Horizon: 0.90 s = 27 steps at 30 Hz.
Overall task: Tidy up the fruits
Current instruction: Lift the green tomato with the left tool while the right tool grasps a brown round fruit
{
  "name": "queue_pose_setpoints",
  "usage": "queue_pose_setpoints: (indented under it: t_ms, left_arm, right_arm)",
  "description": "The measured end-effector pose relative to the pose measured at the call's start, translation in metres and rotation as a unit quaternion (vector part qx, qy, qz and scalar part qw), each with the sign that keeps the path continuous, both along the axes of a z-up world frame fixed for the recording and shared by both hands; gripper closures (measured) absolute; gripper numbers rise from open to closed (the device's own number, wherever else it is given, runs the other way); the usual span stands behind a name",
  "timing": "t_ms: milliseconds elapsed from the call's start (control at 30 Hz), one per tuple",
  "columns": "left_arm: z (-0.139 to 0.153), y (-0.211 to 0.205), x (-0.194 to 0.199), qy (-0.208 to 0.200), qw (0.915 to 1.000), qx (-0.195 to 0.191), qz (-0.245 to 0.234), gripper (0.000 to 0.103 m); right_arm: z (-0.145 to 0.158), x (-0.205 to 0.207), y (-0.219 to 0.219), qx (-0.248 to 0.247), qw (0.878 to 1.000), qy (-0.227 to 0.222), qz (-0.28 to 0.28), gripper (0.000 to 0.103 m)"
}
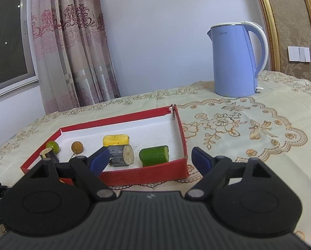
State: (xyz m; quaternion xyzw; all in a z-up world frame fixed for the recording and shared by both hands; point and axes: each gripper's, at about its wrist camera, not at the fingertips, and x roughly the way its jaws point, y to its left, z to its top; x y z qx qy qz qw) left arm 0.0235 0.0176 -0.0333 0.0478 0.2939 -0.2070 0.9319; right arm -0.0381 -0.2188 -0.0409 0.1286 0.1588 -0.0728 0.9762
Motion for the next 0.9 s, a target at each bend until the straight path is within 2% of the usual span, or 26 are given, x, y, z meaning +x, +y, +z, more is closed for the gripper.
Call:
queue_pose_setpoints:
  t_ms: [100, 233, 533, 700, 900]
  left_arm:
    - [0.001, 0.010, 0.001, -0.004, 0.9994, -0.018, 0.031, 0.070]
    - [-0.004, 0.022, 0.010, 0.021, 0.9971, -0.042, 0.059, 0.070]
    - [-0.006, 0.029, 0.011, 0.026, 0.9958, -0.064, 0.060, 0.070]
    - [-0.006, 0.030, 0.011, 0.028, 0.9956, -0.066, 0.059, 0.070]
    - [-0.006, 0.030, 0.012, 0.031, 0.9955, -0.069, 0.057, 0.070]
  right_arm:
    - [0.000, 0.000, 0.000, 0.000, 1.000, 0.001, 0.002, 0.018]
    - [0.000, 0.002, 0.005, -0.010, 1.000, 0.008, 0.016, 0.019]
    - [0.003, -0.001, 0.034, -0.073, 0.994, 0.029, 0.080, 0.023]
    - [0.002, 0.000, 0.052, -0.109, 0.986, 0.043, 0.117, 0.034]
    - [-0.001, 0.008, 0.064, -0.135, 0.978, 0.070, 0.142, 0.040]
